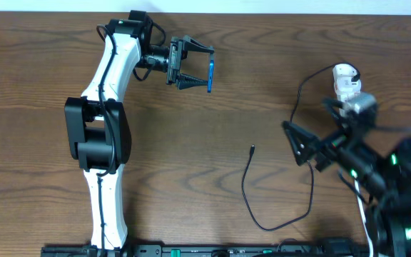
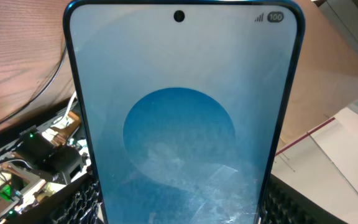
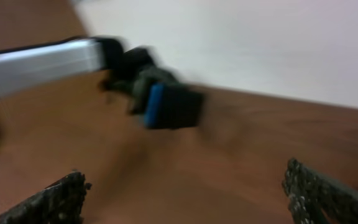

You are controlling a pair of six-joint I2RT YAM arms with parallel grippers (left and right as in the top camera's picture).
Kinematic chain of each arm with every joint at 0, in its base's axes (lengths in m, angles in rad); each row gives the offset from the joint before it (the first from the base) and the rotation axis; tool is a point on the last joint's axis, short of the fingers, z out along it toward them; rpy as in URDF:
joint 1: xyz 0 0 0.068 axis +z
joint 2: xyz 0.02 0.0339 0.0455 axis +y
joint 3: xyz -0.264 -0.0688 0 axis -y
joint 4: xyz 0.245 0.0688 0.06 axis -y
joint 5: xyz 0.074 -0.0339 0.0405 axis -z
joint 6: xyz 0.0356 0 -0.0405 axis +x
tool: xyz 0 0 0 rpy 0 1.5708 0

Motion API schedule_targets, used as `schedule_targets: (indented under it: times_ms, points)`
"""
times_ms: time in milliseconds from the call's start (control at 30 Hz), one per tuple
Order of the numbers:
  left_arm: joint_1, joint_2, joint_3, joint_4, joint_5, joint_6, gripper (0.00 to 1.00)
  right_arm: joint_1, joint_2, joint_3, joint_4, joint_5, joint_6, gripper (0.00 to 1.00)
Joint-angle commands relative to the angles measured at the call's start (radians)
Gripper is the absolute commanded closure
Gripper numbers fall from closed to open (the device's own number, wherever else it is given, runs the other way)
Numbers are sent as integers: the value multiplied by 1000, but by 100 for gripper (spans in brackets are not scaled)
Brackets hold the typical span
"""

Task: Plug charger to phone and switch on socket
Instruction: 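Swing the right gripper up toward the phone held by the left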

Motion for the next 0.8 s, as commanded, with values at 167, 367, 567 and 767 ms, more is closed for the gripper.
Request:
schedule_targets:
  times_ms: [167,367,567,767]
  points:
    - [3,-39,-1,-7,55,2,27,30,195,27,214,-410,236,1]
    - [3,-39,-1,-7,55,3,27,36,230,27,68,-150,254,1]
    - [3,-39,-1,-7,55,2,27,37,232,30,-165,257,268,1]
    - [3,-39,-1,-7,55,2,27,37,320,51,-362,516,267,1]
